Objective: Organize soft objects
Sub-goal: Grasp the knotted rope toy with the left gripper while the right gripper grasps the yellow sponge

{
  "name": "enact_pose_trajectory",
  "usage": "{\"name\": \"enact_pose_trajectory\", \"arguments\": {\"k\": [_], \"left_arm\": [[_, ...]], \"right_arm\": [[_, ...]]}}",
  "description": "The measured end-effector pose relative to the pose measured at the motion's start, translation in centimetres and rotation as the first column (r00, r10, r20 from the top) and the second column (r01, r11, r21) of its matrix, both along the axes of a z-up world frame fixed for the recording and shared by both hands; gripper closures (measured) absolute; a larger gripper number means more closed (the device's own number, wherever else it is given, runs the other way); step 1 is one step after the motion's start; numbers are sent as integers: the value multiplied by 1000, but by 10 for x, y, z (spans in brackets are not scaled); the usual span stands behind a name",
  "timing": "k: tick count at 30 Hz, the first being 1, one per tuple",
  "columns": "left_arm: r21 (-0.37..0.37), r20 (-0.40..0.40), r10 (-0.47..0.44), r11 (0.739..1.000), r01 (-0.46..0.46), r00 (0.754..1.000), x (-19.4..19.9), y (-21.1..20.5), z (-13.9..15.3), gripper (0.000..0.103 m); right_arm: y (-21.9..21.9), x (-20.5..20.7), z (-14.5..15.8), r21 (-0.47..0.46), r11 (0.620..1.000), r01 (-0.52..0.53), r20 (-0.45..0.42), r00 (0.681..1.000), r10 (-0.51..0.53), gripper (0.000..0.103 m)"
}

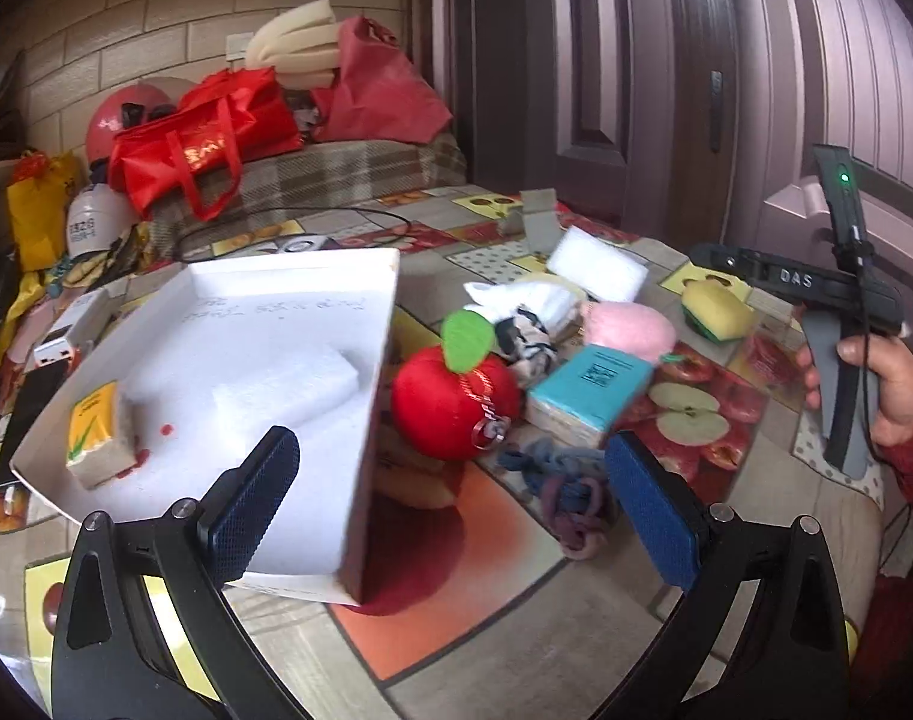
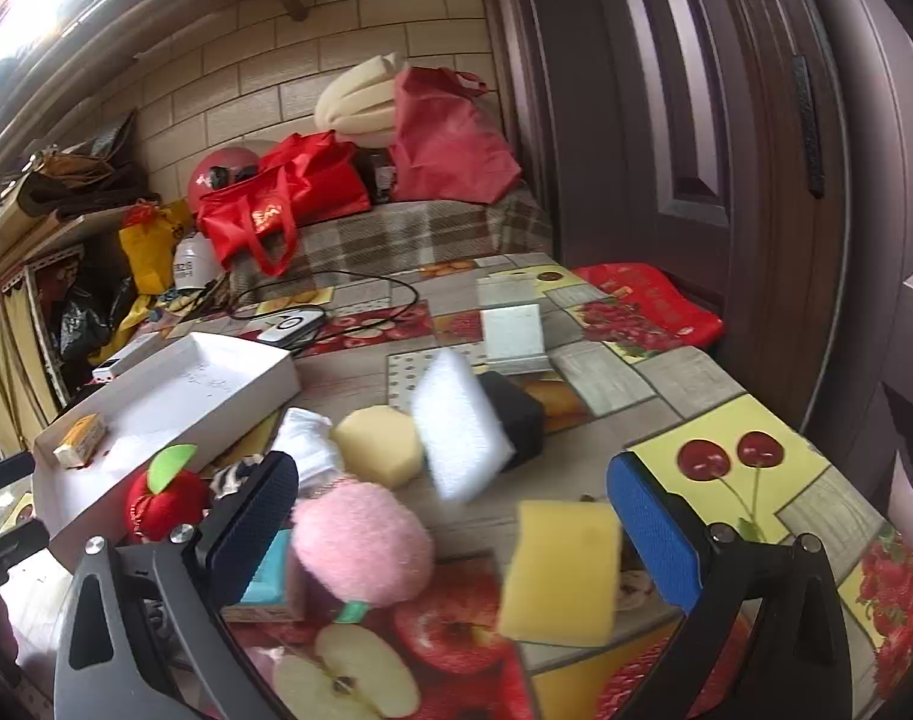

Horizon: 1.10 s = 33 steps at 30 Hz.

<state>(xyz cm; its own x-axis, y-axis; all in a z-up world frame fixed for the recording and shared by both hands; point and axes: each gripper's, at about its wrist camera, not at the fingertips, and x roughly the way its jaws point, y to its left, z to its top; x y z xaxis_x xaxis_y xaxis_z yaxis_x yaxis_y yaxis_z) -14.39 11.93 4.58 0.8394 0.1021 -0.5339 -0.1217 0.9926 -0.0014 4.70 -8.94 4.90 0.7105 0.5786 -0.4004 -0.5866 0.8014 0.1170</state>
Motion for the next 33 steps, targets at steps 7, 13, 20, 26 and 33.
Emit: {"name": "enact_pose_trajectory", "arguments": {"k": [7, 13, 20, 26, 33], "left_arm": [[6, -155, -104, 994, 106, 983, 31, -44, -16, 0], [1, -263, -68, 997, 71, 962, 52, -46, -32, 8], [-21, -315, -82, 997, 80, 946, 59, -43, -41, 47], [-41, -257, -78, 997, 70, 963, 52, -37, -33, 75], [29, 20, 5, 1000, -6, 1000, 6, -37, 0, 74]], "right_arm": [[-17, 20, -8, -87, 996, -25, -96, 995, 17, 1], [-5, 23, -18, -184, 982, -51, -133, 991, 27, 13], [3, 35, -29, -235, 969, -77, -210, 977, 27, 60], [-11, 28, -21, -156, 984, -85, -186, 981, 55, 64], [-34, -7, 9, 41, 996, -81, 54, 995, 78, 63]]}}
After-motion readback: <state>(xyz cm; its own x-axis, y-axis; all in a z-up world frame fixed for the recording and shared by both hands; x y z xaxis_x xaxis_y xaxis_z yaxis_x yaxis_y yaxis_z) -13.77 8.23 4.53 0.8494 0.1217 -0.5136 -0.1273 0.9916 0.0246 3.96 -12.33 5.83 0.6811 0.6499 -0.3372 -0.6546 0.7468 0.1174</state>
